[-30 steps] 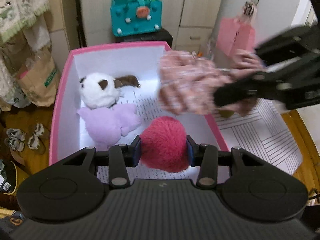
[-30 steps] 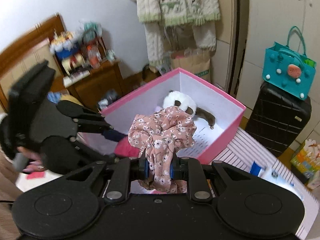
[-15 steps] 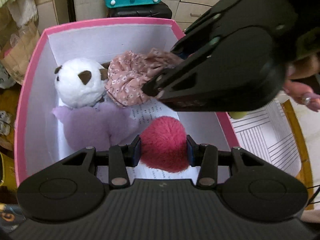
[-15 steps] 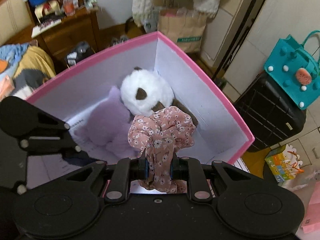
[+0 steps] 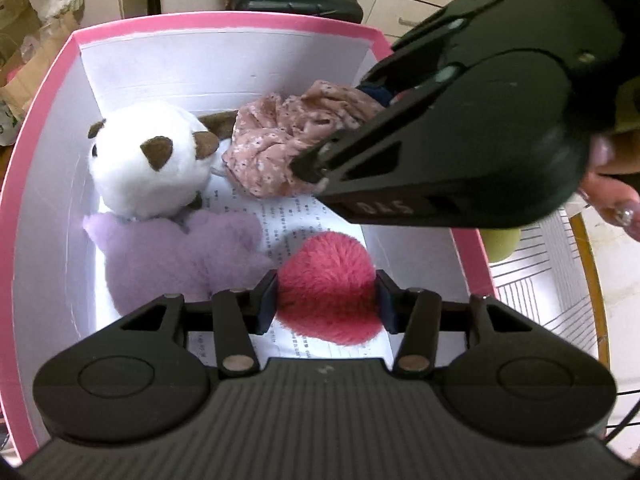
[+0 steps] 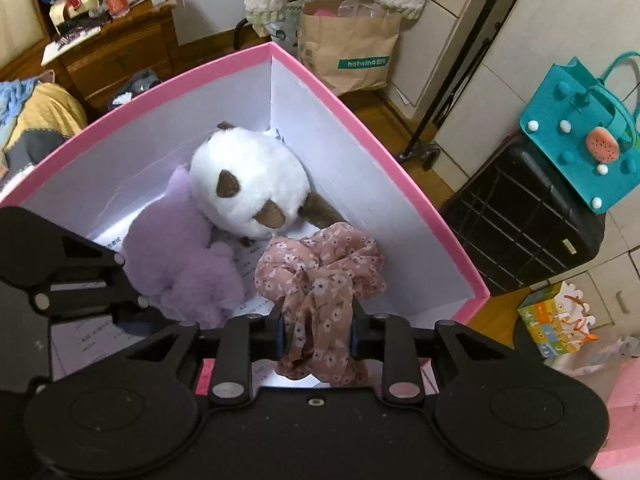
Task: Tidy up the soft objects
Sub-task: 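Open the right tool to drop the scrunchie in the box while the left tool releases the pompom, then withdraw both tools from the box back toward the table toys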
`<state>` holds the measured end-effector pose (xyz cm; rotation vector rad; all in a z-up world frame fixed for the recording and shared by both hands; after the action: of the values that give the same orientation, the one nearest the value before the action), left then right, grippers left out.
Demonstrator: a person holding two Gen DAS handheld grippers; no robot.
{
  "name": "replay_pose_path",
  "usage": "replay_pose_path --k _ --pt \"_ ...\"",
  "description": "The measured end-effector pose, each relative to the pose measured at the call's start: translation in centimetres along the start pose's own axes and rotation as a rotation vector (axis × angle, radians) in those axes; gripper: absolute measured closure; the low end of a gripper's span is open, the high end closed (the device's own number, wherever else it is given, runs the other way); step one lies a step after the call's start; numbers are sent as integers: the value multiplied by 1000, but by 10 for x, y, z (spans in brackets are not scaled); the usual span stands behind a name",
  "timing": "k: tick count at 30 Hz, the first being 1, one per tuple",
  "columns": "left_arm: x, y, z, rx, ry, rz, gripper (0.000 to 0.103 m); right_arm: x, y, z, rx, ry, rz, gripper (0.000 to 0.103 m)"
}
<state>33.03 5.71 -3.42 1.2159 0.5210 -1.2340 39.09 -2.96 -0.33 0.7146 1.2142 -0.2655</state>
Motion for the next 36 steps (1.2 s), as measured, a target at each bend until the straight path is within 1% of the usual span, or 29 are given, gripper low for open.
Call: replay_pose_path --k 2,4,7,11,17,21,27,32,36 --pt "2 3 -2 -2 -1 -2 47 -3 -2 -1 -2 -7 16 54" --pt "3 4 -2 -6 21 1 44 -6 -3 -1 1 -26 39 50" --pt "2 6 0 -7 27 -10 41 -16 -8 2 26 -36 73 50" --pt "-13 2 6 32 58 21 40 -35 -19 10 74 -26 124 50" --pt "-40 -9 -1 50 78 57 40 -72 -41 9 138 32 196 50" --pt "-64 -18 5 73 93 111 40 -93 -54 0 149 67 228 50" --pt "-101 -29 28 126 117 173 39 -122 -70 -10 158 85 264 50" --pt "-133 -43 54 186 149 225 34 -152 -91 -15 170 79 297 48" --pt "-154 -55 71 201 155 235 34 -175 -108 -20 175 60 314 47"
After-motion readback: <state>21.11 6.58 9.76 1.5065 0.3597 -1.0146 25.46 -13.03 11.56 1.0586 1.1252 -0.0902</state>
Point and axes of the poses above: each gripper's, at about its wrist camera, not at the fingertips, and x roughly the way its jaws point, z to its right, y to its top, the point moved 2 cm from there along x, roughly the way its jaws point, and after that the axes turned 5 degrees about -y, right-handed, at the moved point
